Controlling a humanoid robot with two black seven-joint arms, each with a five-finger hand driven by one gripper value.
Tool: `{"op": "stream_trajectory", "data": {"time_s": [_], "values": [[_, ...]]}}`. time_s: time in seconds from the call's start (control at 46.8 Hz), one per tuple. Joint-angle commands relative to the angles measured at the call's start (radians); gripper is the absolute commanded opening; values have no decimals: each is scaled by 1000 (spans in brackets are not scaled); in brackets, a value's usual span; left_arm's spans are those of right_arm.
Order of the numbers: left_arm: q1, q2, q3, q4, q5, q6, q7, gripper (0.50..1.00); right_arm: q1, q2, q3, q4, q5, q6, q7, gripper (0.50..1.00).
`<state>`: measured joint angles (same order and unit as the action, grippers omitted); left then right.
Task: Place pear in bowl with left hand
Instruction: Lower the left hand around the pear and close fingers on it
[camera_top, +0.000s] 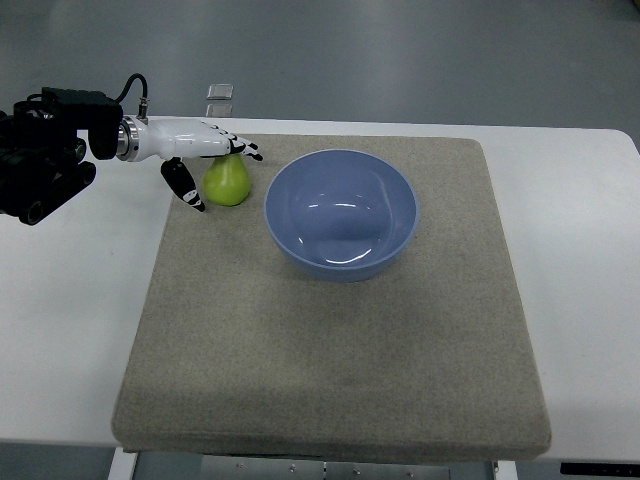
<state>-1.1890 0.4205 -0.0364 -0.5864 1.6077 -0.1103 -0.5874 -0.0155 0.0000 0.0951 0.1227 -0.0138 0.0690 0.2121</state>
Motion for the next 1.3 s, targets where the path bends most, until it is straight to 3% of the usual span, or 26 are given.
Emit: {"op": "stream_trajectory", "data": {"time_s": [0.0, 0.299, 0.448, 0.534, 0.64, 0.704, 0.79, 1.281], "values": [[6, 0, 1, 0, 0, 21, 0, 994, 0, 0, 0, 0, 0, 0, 0, 926], [5, 0, -3, -1, -5, 21, 0, 988, 0, 0, 0, 0, 0, 0, 0, 926], [0, 0, -3, -6, -9, 20, -2, 939, 0, 0, 0, 0, -2, 0, 0, 926], [0, 0, -2, -6, -8, 17, -2, 817, 0, 0, 0, 0, 0, 0, 0, 926], [0, 0, -2, -6, -8, 18, -2, 718, 0, 0, 0, 0, 0, 0, 0, 926], [0, 0, -2, -7, -6, 18, -2, 598, 0, 0, 0, 0, 0, 0, 0, 926], [0, 0, 0, -7, -6, 18, -2, 500, 0, 0, 0, 0, 0, 0, 0, 926], [-6, 4, -7, -6, -9, 21, -2, 500, 0, 0, 0, 0, 0, 0, 0, 926]]}}
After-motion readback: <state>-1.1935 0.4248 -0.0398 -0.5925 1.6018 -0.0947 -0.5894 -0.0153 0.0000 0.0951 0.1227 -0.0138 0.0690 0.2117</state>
